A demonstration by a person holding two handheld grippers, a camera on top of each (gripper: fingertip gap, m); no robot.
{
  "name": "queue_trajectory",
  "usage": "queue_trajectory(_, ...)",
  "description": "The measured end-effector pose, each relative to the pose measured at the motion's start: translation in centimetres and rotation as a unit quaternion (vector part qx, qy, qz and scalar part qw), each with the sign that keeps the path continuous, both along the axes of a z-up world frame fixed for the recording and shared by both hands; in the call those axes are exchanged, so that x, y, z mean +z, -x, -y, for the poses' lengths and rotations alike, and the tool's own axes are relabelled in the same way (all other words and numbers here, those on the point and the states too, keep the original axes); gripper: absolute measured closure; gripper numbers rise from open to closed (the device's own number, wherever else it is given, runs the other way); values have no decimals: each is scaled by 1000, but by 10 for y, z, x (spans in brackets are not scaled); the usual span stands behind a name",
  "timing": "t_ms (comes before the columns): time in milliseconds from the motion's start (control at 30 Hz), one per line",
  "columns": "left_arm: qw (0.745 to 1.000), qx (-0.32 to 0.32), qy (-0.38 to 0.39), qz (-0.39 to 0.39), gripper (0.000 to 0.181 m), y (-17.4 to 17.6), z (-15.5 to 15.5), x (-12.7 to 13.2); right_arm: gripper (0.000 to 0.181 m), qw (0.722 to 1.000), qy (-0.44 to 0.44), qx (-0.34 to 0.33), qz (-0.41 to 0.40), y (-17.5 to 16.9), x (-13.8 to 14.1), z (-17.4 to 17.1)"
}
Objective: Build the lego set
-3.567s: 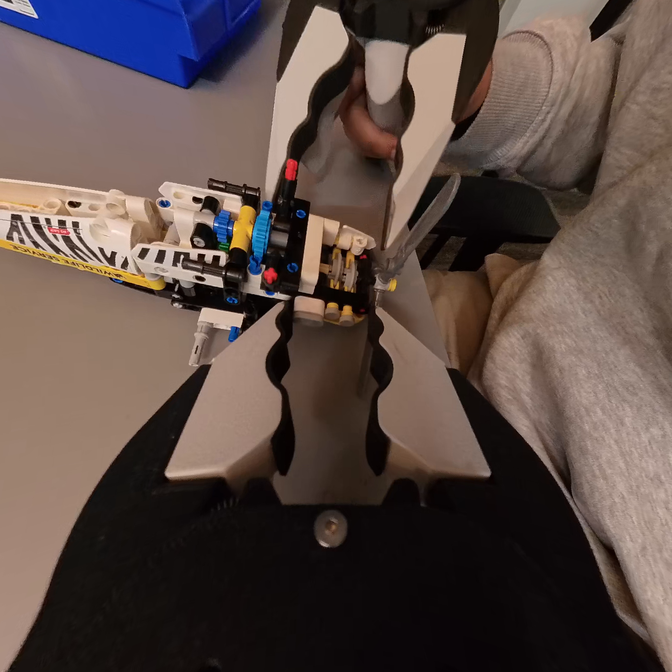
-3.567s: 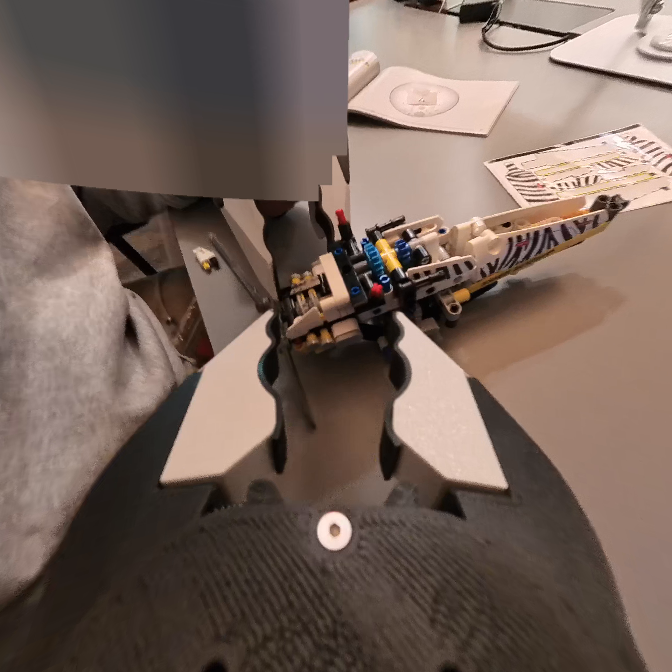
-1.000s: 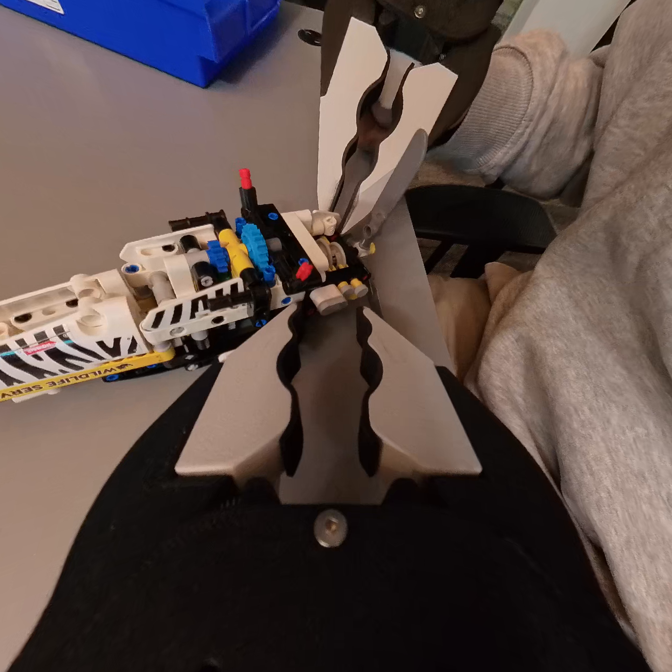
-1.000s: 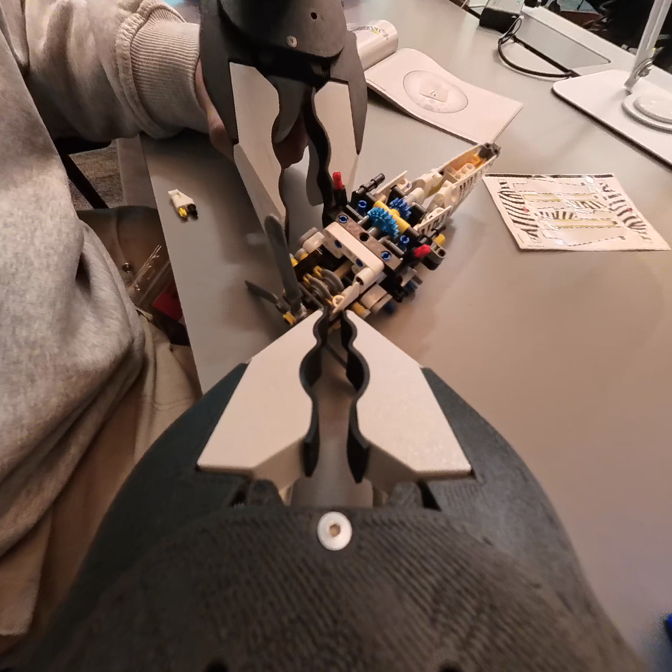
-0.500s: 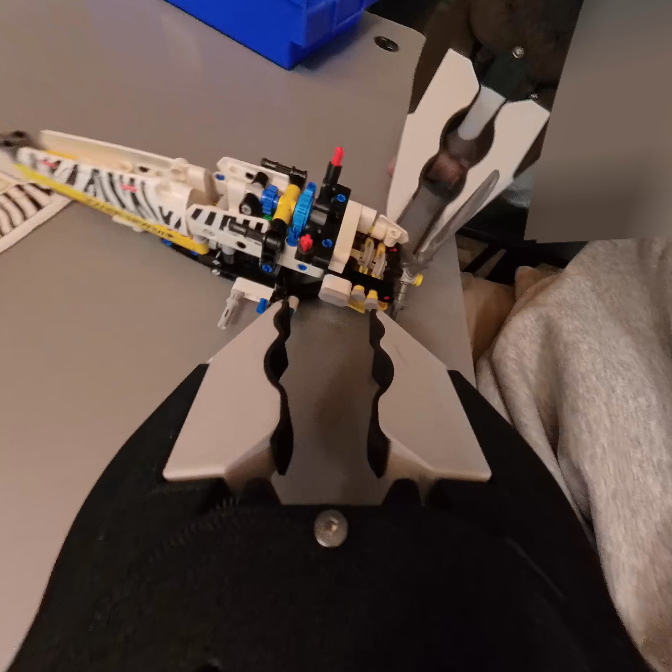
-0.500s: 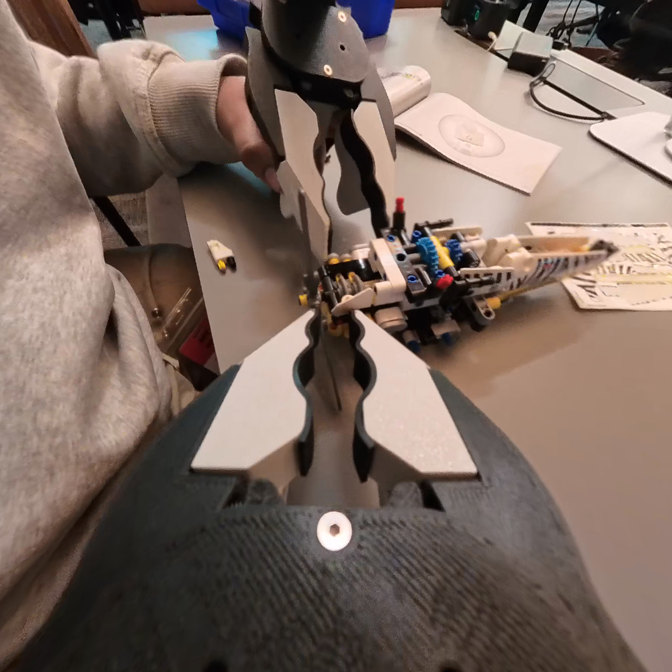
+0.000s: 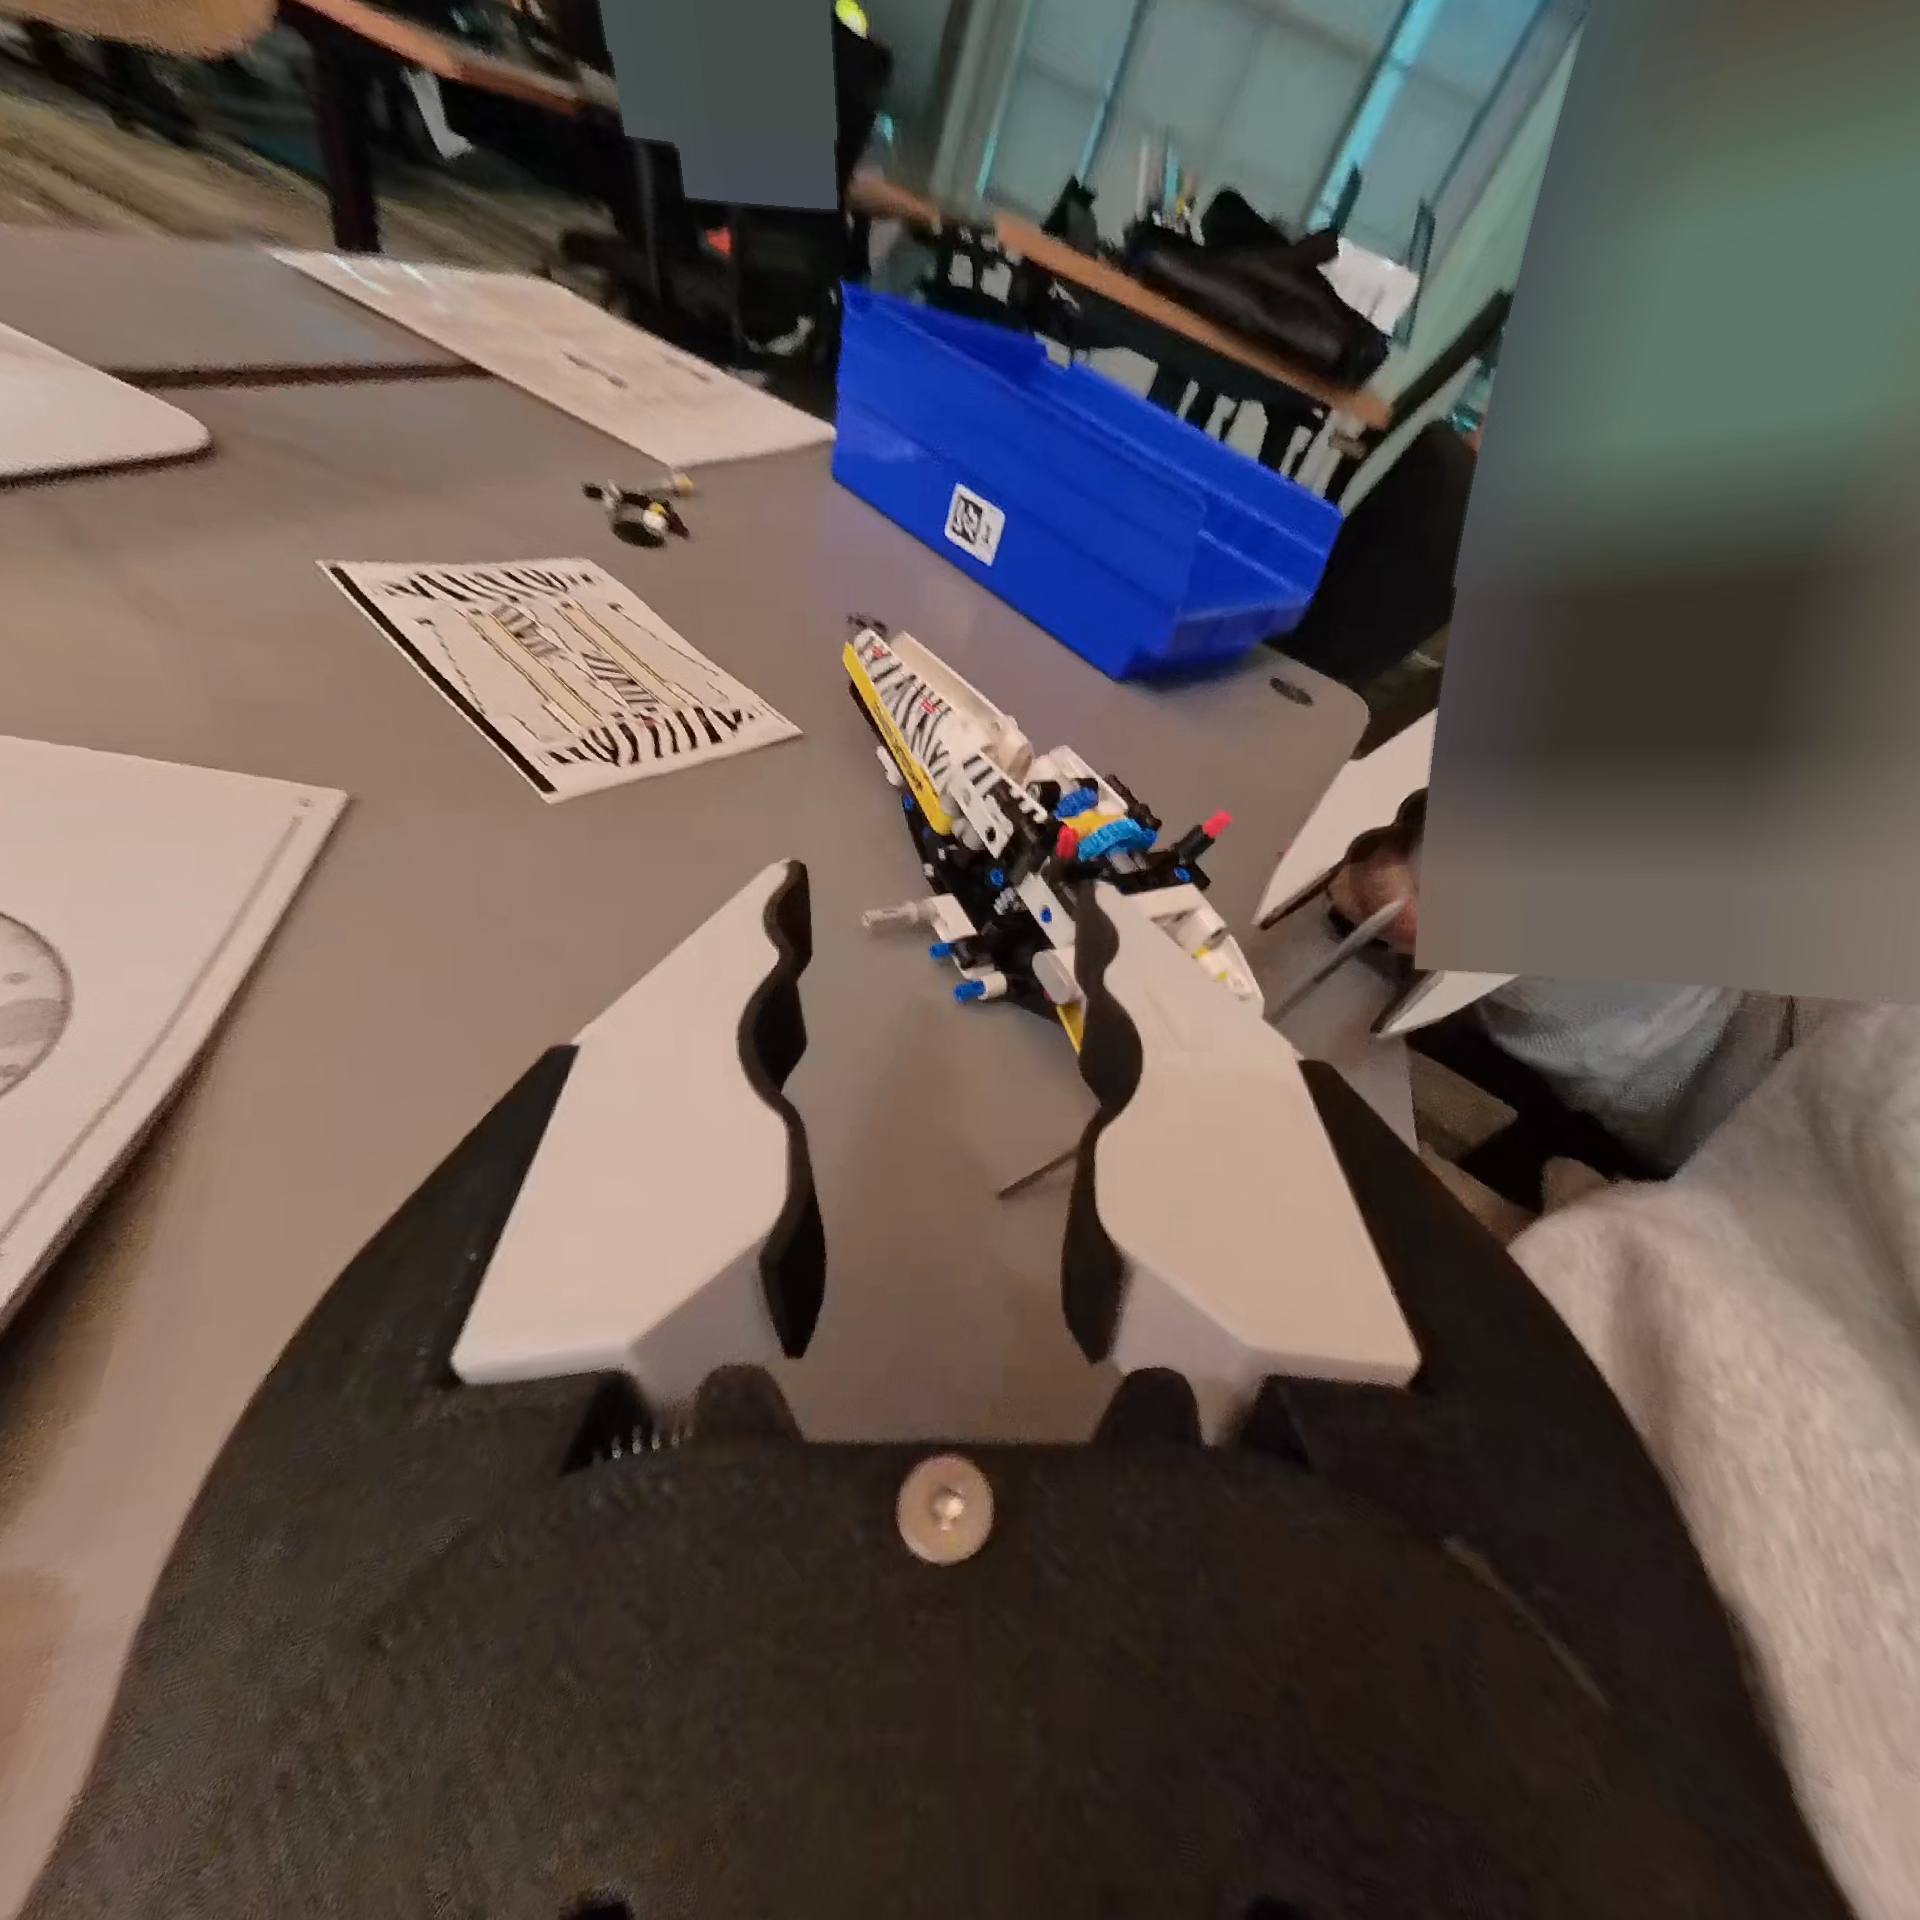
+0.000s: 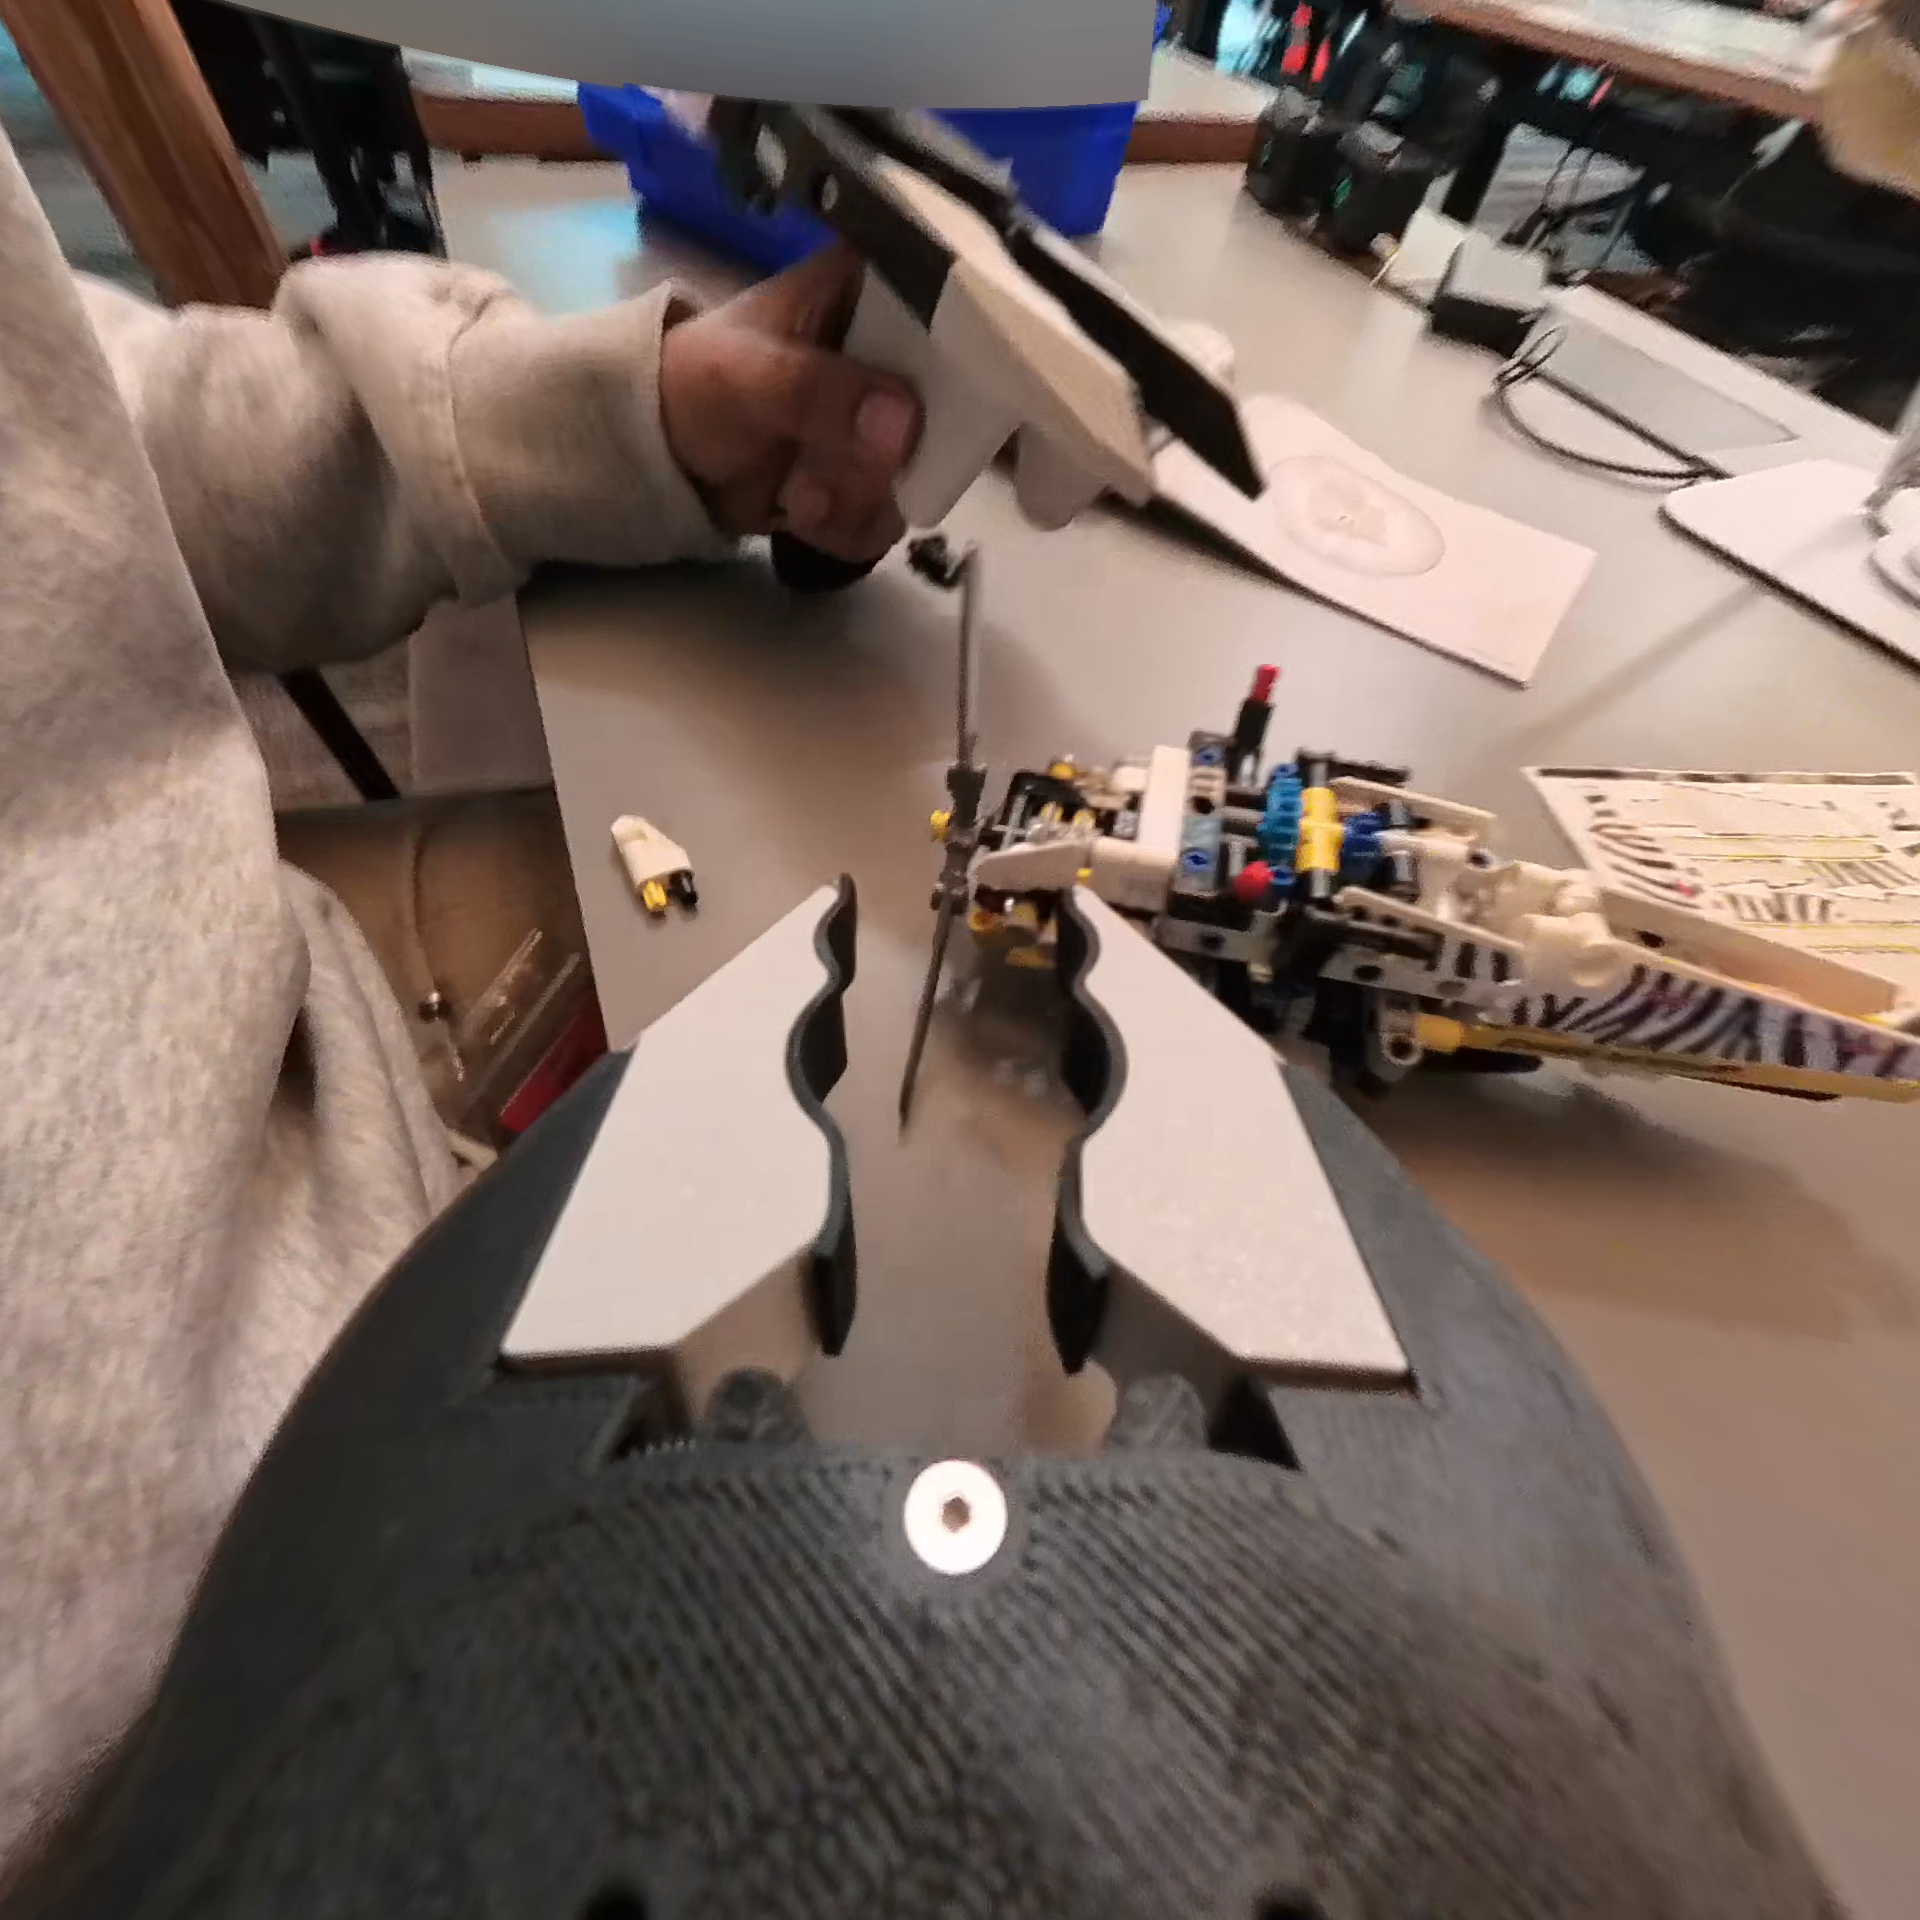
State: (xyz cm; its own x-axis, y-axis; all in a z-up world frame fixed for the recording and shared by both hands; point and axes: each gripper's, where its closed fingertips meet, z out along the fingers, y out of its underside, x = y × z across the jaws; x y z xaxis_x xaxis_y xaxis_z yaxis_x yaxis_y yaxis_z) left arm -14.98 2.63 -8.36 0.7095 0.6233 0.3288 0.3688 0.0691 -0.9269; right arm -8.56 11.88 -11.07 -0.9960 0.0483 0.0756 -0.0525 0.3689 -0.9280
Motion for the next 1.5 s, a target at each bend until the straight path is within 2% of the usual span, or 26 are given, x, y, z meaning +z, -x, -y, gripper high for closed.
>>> queue_trajectory(167,998,45,-7,-38,130,0,5,12,146,996,85,-24,30,10,24,-14)
queue_trajectory(267,995,66,-11,-69,129,-9,3,22,159,989,141,-24,34,11,39,-24)
queue_trajectory(367,986,104,-6,-130,133,-31,-6,45,160,983,177,-31,28,12,49,-31)
queue_trajectory(433,981,120,1,-150,138,-51,-22,54,153,983,178,-27,20,12,50,-33)
queue_trajectory(500,984,112,7,-137,144,-68,-50,47,143,988,151,-34,-7,18,44,-34)
queue_trajectory(600,995,85,10,-42,149,-78,-90,12,123,994,76,-42,-69,37,29,-37)
queue_trajectory(700,996,87,18,12,151,-72,-104,-12,111,995,26,5,-101,48,26,-33)
queue_trajectory(767,995,90,29,19,153,-65,-108,-14,105,994,15,59,-94,51,32,-27)
queue_trajectory(833,990,116,79,16,161,-55,-103,-21,104,989,-3,107,-102,58,39,-18)
queue_trajectory(900,977,157,143,24,163,-45,-91,-33,104,978,-44,161,-121,62,41,-6)
queue_trajectory(933,975,165,149,29,164,-43,-86,-35,105,970,-74,189,-130,63,38,1)
queue_trajectory(1033,975,187,111,42,170,-39,-68,-29,109,942,-167,245,-157,68,26,23)
queue_trajectory(1133,970,217,92,54,165,-32,-37,-26,107,920,-229,288,-135,66,7,39)
queue_trajectory(1267,978,184,81,53,161,-31,-28,-26,101,902,-294,288,-129,77,-23,42)
queue_trajectory(1400,985,145,92,33,156,-33,-34,-22,117,915,-277,273,-107,78,-27,47)
queue_trajectory(1500,983,137,116,44,159,-32,-37,-30,117,917,-277,271,-98,79,-26,44)
